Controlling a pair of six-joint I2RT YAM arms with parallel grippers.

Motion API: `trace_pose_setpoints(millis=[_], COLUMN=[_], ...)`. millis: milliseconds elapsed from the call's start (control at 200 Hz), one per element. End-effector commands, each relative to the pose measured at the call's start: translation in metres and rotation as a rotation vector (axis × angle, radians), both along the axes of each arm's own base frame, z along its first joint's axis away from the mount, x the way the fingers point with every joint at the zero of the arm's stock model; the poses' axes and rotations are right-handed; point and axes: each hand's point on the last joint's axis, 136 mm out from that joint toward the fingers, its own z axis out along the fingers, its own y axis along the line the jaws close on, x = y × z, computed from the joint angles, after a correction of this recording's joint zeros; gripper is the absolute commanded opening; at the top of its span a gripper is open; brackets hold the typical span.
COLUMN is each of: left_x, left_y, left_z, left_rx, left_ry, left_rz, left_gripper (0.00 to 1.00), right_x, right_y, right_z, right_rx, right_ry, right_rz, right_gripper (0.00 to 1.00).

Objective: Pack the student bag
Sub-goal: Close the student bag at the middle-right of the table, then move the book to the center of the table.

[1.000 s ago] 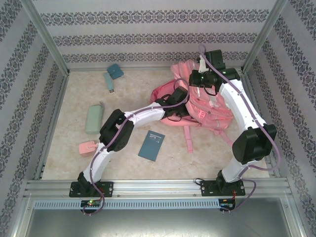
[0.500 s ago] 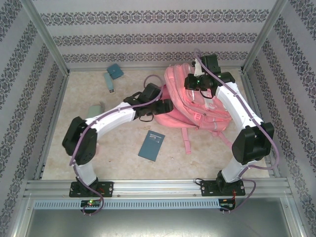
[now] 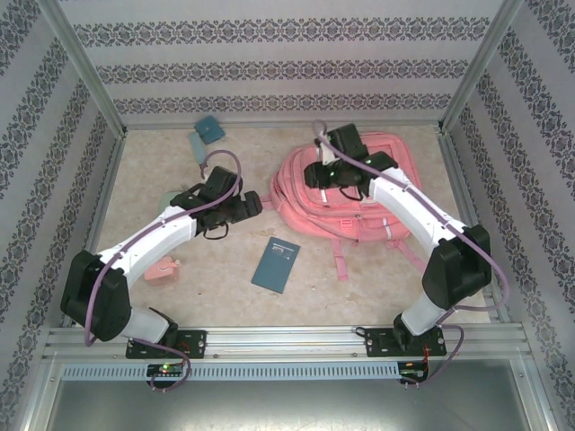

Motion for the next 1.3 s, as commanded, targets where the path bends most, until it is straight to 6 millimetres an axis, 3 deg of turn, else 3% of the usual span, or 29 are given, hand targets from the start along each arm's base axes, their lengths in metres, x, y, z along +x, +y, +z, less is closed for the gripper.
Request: trace_pose_setpoints(millis=[0,315,455,595,749,829,929,1094,1294], left_x=[-0.004,-0.002,-0.004,-0.007,-0.01,-0.011,-0.013,-0.019,-0.03], left_y=[0.026,0.061,0.068,0.07,0.072,0.074,0.076,0.074,0.067], left_z=[0.006,0.013,0.016,0.02,0.025,0.029,0.035,0.035,0.014], left_rx=[0.048,0.056,0.046,0.041,0.045,0.045,0.048,0.038,-0.037], left_ry=[-0.003,-0.003,-0.004,-0.012,-0.032,-0.053,-0.077,-0.061,0.005], left_rz=[0.051,0.122,0.14,0.144,0.139,0.133,0.135,0.118,0.149], left_gripper=[1.0,1.0,1.0,1.0,0.99,0.94,0.96,0.97,0.97], right_x=[-0.034,-0.13,-0.151,-0.158,-0.154,-0.146,-0.13,-0.095,-0.061], right_y=[0.017,0.074,0.088,0.092,0.109,0.116,0.124,0.146,0.159], right_z=[-0.017,-0.102,-0.131,-0.153,-0.169,-0.178,-0.185,-0.181,-0.17], right_rx=[-0.054,-0.087,-0.085,-0.107,-0.094,-0.095,-0.056,-0.013,0.045], right_ry=[0.018,0.212,0.275,0.31,0.346,0.349,0.376,0.376,0.426], right_rz=[0.087,0.283,0.317,0.337,0.349,0.34,0.307,0.292,0.265], right_gripper=[0.38,0.33,0.3,0.26,0.24,0.23,0.23,0.23,0.27])
